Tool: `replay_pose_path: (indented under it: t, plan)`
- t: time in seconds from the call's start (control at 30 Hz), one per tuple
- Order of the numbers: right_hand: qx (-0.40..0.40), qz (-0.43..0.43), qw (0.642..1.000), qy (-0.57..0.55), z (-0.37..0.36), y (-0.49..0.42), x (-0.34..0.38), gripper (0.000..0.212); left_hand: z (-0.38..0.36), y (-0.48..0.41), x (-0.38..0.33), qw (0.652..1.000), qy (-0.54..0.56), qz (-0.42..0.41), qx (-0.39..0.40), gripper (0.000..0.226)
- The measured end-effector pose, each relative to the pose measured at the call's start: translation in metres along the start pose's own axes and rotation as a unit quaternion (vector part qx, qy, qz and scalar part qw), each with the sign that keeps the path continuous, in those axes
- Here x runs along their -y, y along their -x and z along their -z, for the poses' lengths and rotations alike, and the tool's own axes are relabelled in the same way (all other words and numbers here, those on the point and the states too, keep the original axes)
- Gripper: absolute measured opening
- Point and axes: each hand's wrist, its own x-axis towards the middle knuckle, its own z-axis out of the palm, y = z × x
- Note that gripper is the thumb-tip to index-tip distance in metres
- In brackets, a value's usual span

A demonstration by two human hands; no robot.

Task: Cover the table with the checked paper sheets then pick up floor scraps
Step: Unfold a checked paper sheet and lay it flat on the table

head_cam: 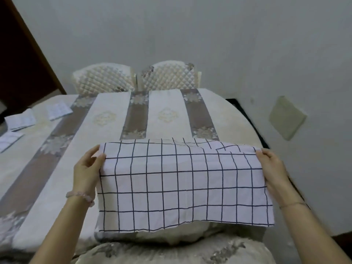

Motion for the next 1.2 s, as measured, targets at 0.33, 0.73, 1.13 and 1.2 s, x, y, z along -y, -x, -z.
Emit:
replay_pose_path:
  t: [0.33,0.73,1.13,1.2]
  plan:
    - [0.055,-0.111,0.99,0.071,-0.041,-0.063,-0.064,0.022,-0.027,-0.039,0.094,0.971,-0.164,0.174,0.023,0.037]
    - [0.079,-0.135,0.969,0.194,-0.033,-0.059,-0.098,0.038,-0.029,-0.05,0.12,0.949,-0.203,0.227,0.08,0.028]
    - [0.086,-0.138,0.933,0.322,-0.004,-0.024,-0.116,0.04,0.017,0.009,0.133,0.929,-0.288,0.199,0.121,0.031]
    - [0.076,-0.133,0.933,0.326,-0.007,-0.024,-0.115,0.038,0.011,0.008,0.132,0.933,-0.296,0.178,0.101,0.03]
